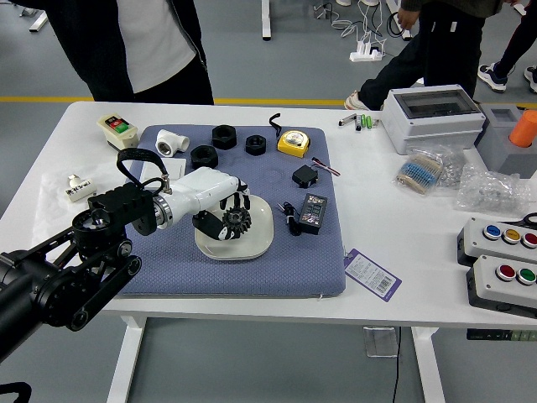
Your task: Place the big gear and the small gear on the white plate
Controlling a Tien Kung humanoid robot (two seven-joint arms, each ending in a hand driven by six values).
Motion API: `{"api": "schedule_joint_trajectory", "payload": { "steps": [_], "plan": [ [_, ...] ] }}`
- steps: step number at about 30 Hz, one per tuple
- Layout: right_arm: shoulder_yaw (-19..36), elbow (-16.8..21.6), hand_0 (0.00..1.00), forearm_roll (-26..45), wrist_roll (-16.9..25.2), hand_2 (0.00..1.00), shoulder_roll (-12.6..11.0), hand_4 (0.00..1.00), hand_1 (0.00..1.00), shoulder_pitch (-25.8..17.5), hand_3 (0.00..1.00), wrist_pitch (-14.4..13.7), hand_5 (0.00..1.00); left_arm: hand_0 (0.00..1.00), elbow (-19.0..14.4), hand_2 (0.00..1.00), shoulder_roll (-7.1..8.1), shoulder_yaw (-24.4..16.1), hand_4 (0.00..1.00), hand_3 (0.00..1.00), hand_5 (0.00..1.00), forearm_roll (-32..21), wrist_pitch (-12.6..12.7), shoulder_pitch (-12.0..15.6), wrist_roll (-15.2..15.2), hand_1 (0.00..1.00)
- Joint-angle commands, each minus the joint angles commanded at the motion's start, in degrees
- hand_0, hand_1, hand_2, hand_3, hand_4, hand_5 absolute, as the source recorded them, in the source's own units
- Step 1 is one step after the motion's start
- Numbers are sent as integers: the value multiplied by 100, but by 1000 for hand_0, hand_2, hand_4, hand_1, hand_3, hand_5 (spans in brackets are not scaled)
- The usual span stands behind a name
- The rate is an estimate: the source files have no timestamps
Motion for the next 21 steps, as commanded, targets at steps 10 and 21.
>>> {"api": "schedule_joint_trajectory", "payload": {
  "steps": [10,21],
  "plan": [
    [-3,-3,720,5,-1,750,4,875,723,7,605,-3,727,433,147,657,-77,34,998,641,327,126,-234,-77,137,589],
    [29,-8,720,-5,3,750,9,875,723,2,604,0,727,455,-96,691,119,-181,998,761,425,143,-177,-89,119,614]
  ]
}}
